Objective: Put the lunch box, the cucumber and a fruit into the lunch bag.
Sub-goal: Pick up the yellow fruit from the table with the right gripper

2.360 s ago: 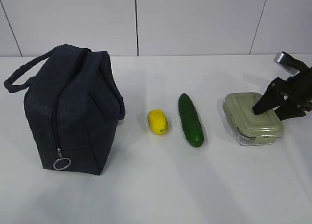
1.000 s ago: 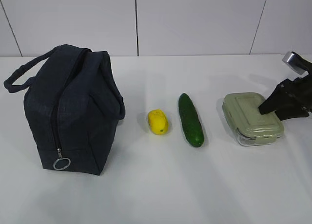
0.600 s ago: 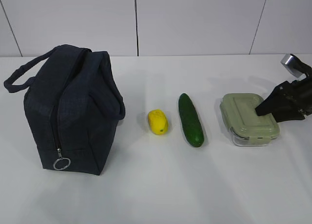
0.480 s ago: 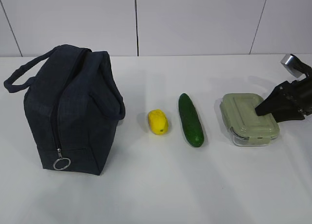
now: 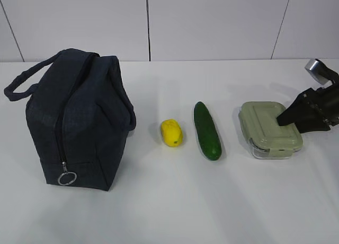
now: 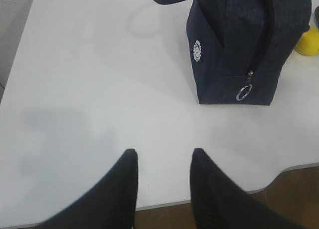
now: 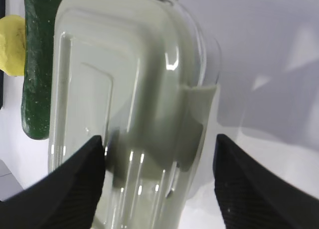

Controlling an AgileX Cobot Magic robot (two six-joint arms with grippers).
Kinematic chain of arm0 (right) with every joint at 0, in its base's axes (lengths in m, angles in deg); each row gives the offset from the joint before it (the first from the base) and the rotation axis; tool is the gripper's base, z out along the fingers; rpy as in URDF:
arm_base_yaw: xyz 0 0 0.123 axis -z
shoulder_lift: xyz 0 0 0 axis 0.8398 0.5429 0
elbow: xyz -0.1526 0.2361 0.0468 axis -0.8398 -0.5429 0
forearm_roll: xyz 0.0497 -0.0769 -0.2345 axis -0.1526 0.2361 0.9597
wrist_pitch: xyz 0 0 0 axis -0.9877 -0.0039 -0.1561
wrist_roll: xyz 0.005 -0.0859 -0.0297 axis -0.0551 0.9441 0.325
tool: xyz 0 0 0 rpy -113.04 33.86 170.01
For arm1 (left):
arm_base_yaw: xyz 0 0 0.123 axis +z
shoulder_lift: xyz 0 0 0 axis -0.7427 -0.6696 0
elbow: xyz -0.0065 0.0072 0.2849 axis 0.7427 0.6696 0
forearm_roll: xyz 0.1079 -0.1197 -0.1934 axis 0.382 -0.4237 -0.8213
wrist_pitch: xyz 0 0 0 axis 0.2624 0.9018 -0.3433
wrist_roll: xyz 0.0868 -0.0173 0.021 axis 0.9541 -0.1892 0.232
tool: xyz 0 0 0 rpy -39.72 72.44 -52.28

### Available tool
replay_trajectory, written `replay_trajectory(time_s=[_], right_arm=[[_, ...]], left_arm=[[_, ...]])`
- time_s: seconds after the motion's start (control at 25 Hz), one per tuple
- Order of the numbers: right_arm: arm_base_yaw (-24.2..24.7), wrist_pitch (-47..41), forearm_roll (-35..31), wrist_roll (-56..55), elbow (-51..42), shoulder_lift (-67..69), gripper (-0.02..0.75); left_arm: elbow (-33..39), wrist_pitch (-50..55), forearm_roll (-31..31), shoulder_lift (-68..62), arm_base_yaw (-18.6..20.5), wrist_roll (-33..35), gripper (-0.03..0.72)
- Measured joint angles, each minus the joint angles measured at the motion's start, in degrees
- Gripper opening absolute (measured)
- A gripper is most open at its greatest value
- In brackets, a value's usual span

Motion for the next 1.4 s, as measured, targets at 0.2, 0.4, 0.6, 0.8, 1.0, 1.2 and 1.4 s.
replay_trajectory(time_s=[0.2,0.4,0.6,0.8,1.0,1.2,1.4], right_arm=[[0.0,0.0,-0.7,0.0,0.0,0.1,0.498],[0.0,0.1,-1.3,0.0,-0.1,0.2,0.498],[0.0,0.1,-1.3,0.0,-0.1,0.2,0.497],[0.0,0.2,-1.5,0.0,-0.1,0.3,0.497],[0.0,0.3,-2.0,0.0,-0.1,0.3,0.497],[0.0,0.5,-2.3,0.0,-0.1,0.3,0.497],[0.0,0.6,-2.4,0.0,-0.1,0.3,0.497]], left_arm=[[0.0,0.0,0.0,0.0,0.0,0.0,0.238],[0.0,0.0,0.0,0.0,0.0,0.0,0.238],[0.0,0.0,0.0,0.0,0.0,0.0,0.238],[0.0,0.0,0.0,0.0,0.0,0.0,0.238],[0.0,0.0,0.0,0.0,0.0,0.0,0.238],[0.0,0.0,0.0,0.0,0.0,0.0,0.239],[0.0,0.0,0.0,0.0,0.0,0.0,0.238]])
